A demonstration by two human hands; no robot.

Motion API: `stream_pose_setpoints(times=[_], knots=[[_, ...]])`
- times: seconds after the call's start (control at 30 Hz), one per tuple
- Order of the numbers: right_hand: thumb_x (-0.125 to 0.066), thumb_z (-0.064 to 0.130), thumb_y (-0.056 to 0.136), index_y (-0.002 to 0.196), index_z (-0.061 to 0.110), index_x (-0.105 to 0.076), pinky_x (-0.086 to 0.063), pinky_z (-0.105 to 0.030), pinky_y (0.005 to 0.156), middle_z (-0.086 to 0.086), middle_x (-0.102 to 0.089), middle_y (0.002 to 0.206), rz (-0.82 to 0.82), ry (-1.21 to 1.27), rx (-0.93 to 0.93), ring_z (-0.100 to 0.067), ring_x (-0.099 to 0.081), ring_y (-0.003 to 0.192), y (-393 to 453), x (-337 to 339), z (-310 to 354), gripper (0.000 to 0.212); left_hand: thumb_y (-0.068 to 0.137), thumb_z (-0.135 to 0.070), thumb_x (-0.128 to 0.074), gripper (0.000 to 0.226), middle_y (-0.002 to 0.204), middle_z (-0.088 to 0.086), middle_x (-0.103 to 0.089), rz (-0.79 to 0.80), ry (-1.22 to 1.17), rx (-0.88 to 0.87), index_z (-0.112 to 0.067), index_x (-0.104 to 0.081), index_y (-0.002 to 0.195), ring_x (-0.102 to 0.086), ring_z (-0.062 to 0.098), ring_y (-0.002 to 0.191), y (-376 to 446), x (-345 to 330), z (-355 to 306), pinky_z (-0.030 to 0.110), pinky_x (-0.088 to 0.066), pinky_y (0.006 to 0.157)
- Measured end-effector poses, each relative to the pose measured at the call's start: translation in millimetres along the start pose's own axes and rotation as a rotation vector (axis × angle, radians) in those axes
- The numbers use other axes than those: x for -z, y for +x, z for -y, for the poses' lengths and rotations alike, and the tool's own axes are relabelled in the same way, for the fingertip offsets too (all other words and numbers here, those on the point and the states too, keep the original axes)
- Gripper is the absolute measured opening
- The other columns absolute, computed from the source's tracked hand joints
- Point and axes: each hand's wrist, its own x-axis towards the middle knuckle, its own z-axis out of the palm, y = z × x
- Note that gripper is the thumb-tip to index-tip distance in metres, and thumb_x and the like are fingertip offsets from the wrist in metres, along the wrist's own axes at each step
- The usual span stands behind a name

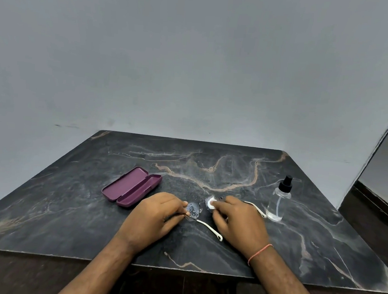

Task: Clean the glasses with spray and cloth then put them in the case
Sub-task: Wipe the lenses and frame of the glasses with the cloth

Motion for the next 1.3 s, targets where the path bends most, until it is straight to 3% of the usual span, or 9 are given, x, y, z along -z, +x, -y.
stream_pose_setpoints(times=[0.1, 0.3, 0.4, 0.57, 0.77, 0.9, 1.03, 1.17, 1.3], knots=[[-0.053, 0.044, 0.094, 0.107, 0.033, -0.078, -0.052, -0.033, 0.058, 0.007, -0.062, 0.079, 0.026, 0.016, 0.059, -0.019, -0.066, 0.067, -0.5, 1.6, 0.4, 0.031, 0.091, -0.017, -0.090, 0.013, 0.105, -0.010, -0.080, -0.010, 0.004, -0.003, -0.019, -0.078, 0.096, -0.075, 0.005, 0.106, 0.6, 0.2, 0.2, 0.021, -0.059, 0.091], [-0.040, 0.048, 0.097, 0.108, 0.028, -0.078, -0.054, -0.036, 0.058, 0.005, -0.066, 0.085, -0.005, -0.067, -0.086, -0.026, -0.071, 0.072, 3.0, -3.5, -2.0, 0.044, 0.092, -0.017, -0.088, 0.013, 0.104, -0.009, -0.080, -0.007, 0.004, -0.017, -0.019, -0.077, 0.096, -0.076, 0.007, 0.104, 0.4, -2.5, 1.9, 0.026, -0.061, 0.089], [-0.035, 0.054, 0.098, 0.123, 0.038, -0.071, -0.054, -0.036, 0.062, 0.007, -0.065, 0.091, 0.047, -0.018, -0.073, -0.020, -0.070, 0.084, 3.0, 0.7, 0.9, 0.046, 0.094, -0.019, -0.085, 0.009, 0.104, -0.008, -0.079, -0.001, 0.018, -0.023, -0.017, -0.076, 0.097, -0.076, 0.009, 0.103, -0.2, -2.9, 3.4, 0.028, -0.061, 0.088], [-0.052, 0.048, 0.101, 0.130, 0.048, -0.066, -0.057, -0.038, 0.069, 0.011, -0.064, 0.095, 0.073, 0.065, -0.080, -0.014, -0.068, 0.093, 1.0, 6.5, 5.5, 0.032, 0.101, -0.028, -0.074, 0.011, 0.108, -0.010, -0.079, 0.008, 0.011, -0.016, -0.018, -0.078, 0.099, -0.075, 0.006, 0.109, -0.6, -4.0, 4.9, 0.028, -0.061, 0.091], [-0.045, 0.050, 0.104, 0.132, 0.043, -0.065, -0.058, -0.037, 0.073, 0.009, -0.066, 0.101, 0.065, 0.031, -0.138, -0.016, -0.069, 0.100, 2.6, 5.7, 4.7, 0.035, 0.103, -0.031, -0.070, 0.017, 0.107, -0.008, -0.079, 0.005, 0.022, -0.028, -0.017, -0.079, 0.101, -0.076, 0.009, 0.105, 0.1, -4.1, 4.5, 0.026, -0.060, 0.091], [-0.046, 0.055, 0.100, 0.130, 0.051, -0.065, -0.055, -0.036, 0.067, 0.010, -0.061, 0.088, 0.102, 0.093, -0.080, -0.013, -0.067, 0.087, 1.8, 5.1, 4.2, 0.036, 0.102, -0.031, -0.070, 0.017, 0.107, -0.008, -0.079, -0.006, 0.029, -0.027, -0.017, -0.078, 0.101, -0.076, 0.010, 0.105, -0.2, -5.6, 5.6, 0.029, -0.061, 0.090], [-0.045, 0.057, 0.094, 0.126, 0.051, -0.069, -0.055, -0.035, 0.071, 0.013, -0.063, 0.088, 0.111, 0.151, -0.117, -0.005, -0.065, 0.090, 1.4, 8.9, 5.6, 0.040, 0.102, -0.031, -0.070, 0.015, 0.107, -0.008, -0.079, -0.012, 0.039, -0.027, -0.017, -0.077, 0.101, -0.076, 0.010, 0.105, -0.9, -5.6, 6.4, 0.029, -0.061, 0.090], [-0.041, 0.057, 0.093, 0.111, 0.037, -0.075, -0.055, -0.033, 0.073, 0.012, -0.063, 0.088, 0.136, 0.092, -0.148, -0.006, -0.065, 0.092, 1.8, 10.8, 7.0, 0.043, 0.101, -0.028, -0.073, 0.012, 0.106, -0.008, -0.079, -0.011, 0.036, -0.019, -0.017, -0.077, 0.099, -0.076, 0.011, 0.105, -1.0, -5.8, 6.9, 0.028, -0.061, 0.090], [-0.048, 0.051, 0.098, 0.104, 0.030, -0.072, -0.053, -0.032, 0.073, 0.009, -0.061, 0.091, 0.146, 0.000, -0.161, -0.009, -0.064, 0.097, 3.2, 9.1, 6.1, 0.033, 0.100, -0.026, -0.076, 0.009, 0.103, -0.008, -0.078, 0.001, 0.049, -0.015, -0.017, -0.076, 0.097, -0.076, 0.011, 0.104, -1.4, -6.6, 8.4, 0.028, -0.060, 0.089]])
